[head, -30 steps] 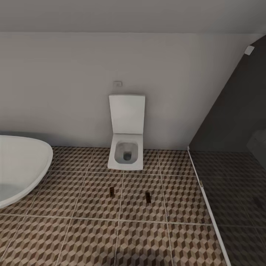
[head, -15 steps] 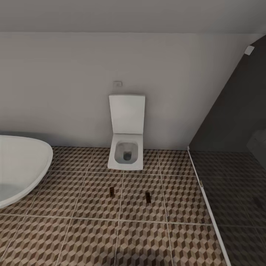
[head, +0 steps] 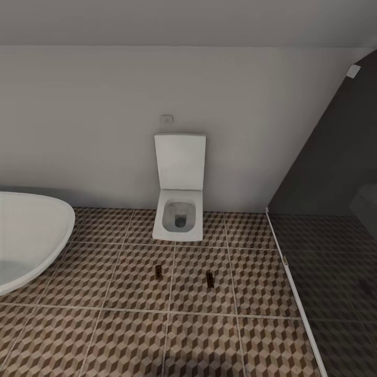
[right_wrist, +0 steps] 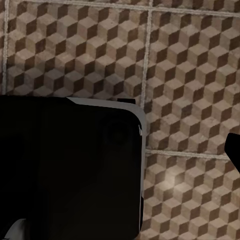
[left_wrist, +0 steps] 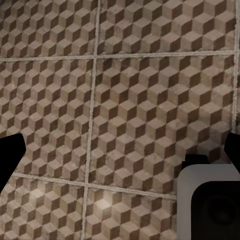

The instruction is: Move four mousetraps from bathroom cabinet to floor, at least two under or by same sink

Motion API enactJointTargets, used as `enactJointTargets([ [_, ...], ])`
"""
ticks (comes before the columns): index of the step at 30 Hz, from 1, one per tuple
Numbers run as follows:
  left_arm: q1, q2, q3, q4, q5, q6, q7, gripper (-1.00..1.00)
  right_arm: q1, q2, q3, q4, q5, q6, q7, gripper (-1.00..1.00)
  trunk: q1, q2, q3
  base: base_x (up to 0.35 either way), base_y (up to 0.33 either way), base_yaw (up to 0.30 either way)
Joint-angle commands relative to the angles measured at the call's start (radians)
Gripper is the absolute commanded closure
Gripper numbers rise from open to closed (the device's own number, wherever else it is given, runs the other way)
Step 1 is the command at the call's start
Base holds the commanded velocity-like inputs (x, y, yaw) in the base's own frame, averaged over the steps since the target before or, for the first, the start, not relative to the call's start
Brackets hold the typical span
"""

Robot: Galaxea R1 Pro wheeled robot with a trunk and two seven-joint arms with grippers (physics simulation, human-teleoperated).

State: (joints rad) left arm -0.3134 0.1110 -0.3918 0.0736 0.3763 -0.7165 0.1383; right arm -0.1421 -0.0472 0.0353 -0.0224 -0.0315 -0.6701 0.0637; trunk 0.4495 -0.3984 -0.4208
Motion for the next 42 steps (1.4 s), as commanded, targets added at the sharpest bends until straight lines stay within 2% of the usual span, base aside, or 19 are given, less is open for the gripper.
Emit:
enactJointTargets([
  [1,-0.001,-0.001,-0.009,0.003,0.003,-0.004,0.004,-1.0,-0.001,0.0,0.003,0.001,-0.004,-0.003,0.004,-1.0,0.0,-0.002,-0.001,0.0,0.0,0.0],
  [42,-0.001,-0.001,-0.009,0.003,0.003,-0.004,0.004,-1.0,-0.001,0.0,0.003,0.001,-0.004,-0.003,0.004,-1.0,0.0,-0.002,-0.001,0.0,0.0,0.0],
])
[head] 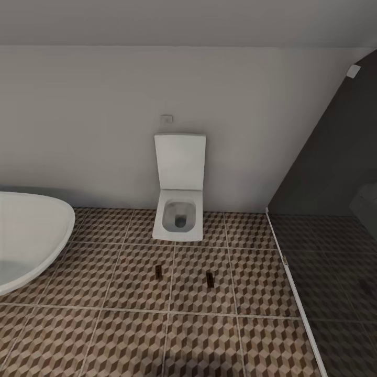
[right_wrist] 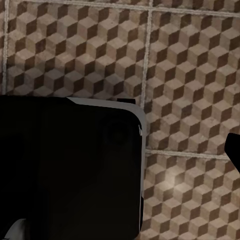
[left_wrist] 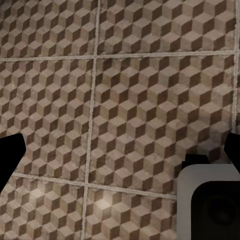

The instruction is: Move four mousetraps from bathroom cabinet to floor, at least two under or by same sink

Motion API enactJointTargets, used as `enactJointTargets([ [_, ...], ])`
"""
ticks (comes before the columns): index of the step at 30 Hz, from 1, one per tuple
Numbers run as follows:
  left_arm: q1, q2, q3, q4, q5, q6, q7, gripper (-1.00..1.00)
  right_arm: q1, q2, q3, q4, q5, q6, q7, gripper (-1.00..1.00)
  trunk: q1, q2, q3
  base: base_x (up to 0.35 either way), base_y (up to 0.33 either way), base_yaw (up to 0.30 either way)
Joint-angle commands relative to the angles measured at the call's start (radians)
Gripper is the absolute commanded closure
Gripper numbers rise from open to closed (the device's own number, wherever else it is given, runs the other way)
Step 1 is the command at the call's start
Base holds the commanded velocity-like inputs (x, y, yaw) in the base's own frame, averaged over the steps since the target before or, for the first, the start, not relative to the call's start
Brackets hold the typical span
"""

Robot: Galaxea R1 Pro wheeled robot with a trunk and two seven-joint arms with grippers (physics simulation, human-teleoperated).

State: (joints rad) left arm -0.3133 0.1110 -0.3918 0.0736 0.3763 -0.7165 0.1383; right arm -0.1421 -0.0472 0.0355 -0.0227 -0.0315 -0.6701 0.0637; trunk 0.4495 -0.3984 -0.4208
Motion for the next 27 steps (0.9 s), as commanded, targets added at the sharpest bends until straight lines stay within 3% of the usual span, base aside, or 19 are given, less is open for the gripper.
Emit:
enactJointTargets([
  [1,-0.001,-0.001,-0.009,0.003,0.003,-0.004,0.004,-1.0,-0.001,0.0,0.003,0.001,-0.004,-0.003,0.004,-1.0,0.0,-0.002,-0.001,0.0,0.0,0.0],
  [27,-0.001,-0.001,-0.009,0.003,0.003,-0.004,0.004,-1.0,-0.001,0.0,0.003,0.001,-0.004,-0.003,0.004,-1.0,0.0,-0.002,-0.001,0.0,0.0,0.0],
])
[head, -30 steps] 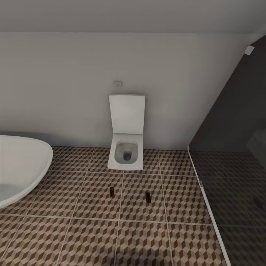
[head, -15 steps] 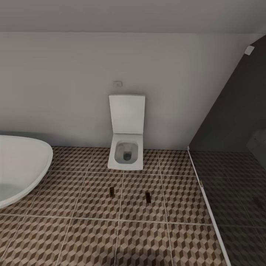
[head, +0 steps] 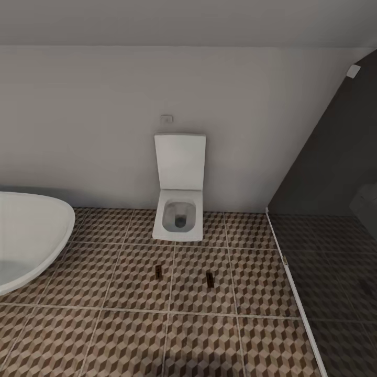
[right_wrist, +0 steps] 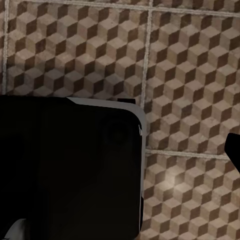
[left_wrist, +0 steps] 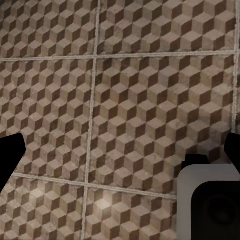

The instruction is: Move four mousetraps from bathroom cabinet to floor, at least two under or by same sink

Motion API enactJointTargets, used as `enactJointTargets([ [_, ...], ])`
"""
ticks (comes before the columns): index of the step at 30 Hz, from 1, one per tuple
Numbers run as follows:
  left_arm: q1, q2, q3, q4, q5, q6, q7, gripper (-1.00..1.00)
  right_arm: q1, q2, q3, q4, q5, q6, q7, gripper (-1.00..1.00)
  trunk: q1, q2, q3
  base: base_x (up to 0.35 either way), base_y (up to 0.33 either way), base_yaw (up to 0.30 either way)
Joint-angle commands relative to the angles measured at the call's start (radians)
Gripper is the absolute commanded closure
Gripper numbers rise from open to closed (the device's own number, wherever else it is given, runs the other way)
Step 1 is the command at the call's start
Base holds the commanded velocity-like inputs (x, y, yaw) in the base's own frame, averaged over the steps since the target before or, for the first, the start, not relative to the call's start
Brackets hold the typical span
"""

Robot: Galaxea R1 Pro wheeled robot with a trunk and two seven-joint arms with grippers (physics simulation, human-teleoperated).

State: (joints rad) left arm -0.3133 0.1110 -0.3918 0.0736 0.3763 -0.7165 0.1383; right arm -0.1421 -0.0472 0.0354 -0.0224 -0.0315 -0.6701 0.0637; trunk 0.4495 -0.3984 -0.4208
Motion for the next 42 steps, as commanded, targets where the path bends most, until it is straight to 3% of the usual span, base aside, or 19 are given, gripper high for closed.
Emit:
enactJointTargets([
  [1,-0.001,-0.001,-0.009,0.003,0.003,-0.004,0.004,-1.0,-0.001,0.0,0.003,0.001,-0.004,-0.003,0.004,-1.0,0.0,-0.002,-0.001,0.0,0.0,0.0],
  [42,-0.001,-0.001,-0.009,0.003,0.003,-0.004,0.004,-1.0,-0.001,0.0,0.003,0.001,-0.004,-0.003,0.004,-1.0,0.0,-0.002,-0.001,0.0,0.0,0.0],
])
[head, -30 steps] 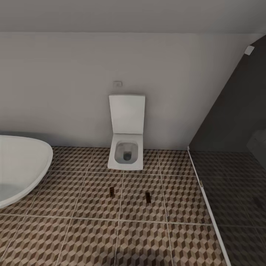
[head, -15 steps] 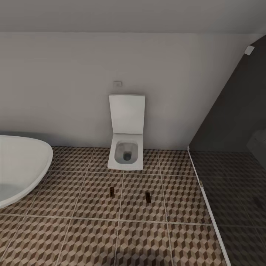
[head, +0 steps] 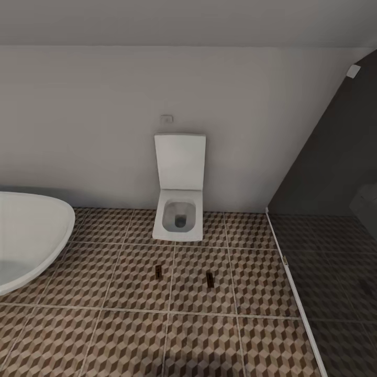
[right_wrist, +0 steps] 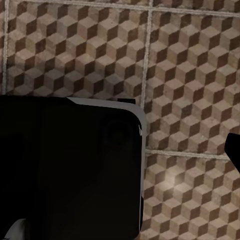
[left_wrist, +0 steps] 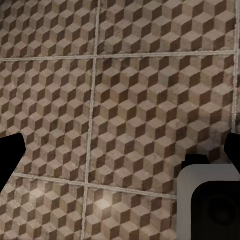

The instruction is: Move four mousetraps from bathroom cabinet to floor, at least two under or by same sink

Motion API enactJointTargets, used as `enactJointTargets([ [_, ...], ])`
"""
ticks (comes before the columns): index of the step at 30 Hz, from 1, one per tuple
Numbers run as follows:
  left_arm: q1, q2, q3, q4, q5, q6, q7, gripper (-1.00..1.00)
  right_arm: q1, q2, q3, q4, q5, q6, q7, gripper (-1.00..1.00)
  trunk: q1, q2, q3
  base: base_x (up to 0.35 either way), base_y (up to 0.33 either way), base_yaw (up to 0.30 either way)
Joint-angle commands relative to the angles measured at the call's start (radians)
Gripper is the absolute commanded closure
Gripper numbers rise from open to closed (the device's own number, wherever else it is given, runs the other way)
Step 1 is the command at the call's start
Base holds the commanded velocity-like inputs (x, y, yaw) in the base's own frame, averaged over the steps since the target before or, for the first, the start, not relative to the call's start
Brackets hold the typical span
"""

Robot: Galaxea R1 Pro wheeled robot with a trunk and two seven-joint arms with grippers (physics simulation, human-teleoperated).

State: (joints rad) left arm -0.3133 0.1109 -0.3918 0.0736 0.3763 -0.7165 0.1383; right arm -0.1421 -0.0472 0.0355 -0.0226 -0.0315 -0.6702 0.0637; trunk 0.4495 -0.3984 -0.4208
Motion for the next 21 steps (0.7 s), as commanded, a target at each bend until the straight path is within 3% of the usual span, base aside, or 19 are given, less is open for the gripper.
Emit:
enactJointTargets([
  [1,-0.001,-0.001,-0.009,0.003,0.003,-0.004,0.004,-1.0,-0.001,0.0,0.003,0.001,-0.004,-0.003,0.004,-1.0,0.0,-0.002,-0.001,0.0,0.0,0.0],
  [21,-0.001,-0.001,-0.009,0.003,0.003,-0.004,0.004,-1.0,-0.001,0.0,0.003,0.001,-0.004,-0.003,0.004,-1.0,0.0,-0.002,-0.001,0.0,0.0,0.0],
])
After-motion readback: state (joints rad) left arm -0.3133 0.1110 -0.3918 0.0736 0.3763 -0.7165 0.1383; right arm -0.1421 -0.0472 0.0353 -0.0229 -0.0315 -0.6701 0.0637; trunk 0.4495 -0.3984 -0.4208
